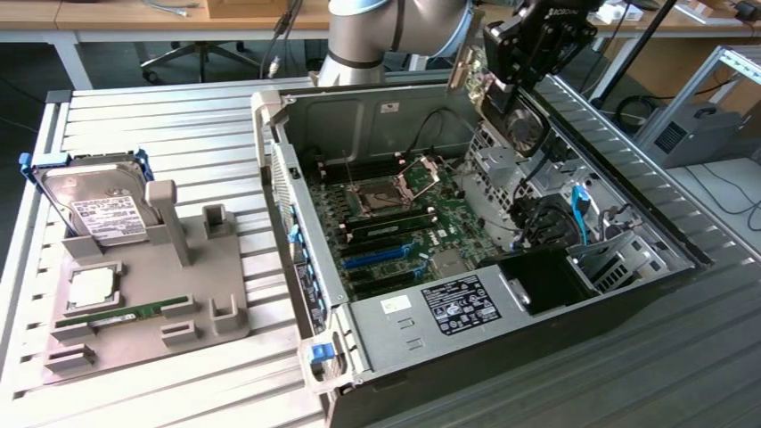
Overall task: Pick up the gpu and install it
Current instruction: 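Insert the gpu into the slot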
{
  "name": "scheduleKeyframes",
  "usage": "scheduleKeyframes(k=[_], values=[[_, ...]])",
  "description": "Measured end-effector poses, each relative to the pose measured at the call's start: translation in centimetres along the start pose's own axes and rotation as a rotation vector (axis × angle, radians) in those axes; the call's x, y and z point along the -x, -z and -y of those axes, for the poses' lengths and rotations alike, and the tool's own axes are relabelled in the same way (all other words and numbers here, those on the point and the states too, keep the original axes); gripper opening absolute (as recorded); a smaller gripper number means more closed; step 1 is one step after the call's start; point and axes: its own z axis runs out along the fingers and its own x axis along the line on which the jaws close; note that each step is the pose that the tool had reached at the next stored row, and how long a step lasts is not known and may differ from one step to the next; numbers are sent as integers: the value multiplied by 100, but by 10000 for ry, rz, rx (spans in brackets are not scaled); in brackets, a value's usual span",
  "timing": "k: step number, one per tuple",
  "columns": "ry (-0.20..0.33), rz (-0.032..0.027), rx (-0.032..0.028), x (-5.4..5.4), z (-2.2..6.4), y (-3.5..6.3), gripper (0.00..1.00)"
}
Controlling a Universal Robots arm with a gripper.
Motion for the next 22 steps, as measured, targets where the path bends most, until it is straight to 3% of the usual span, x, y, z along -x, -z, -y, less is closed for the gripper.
scheduleKeyframes(k=[12,22], values=[[2397,-76,60,0,0,0,27],[4815,-153,120,0,0,0,27]])
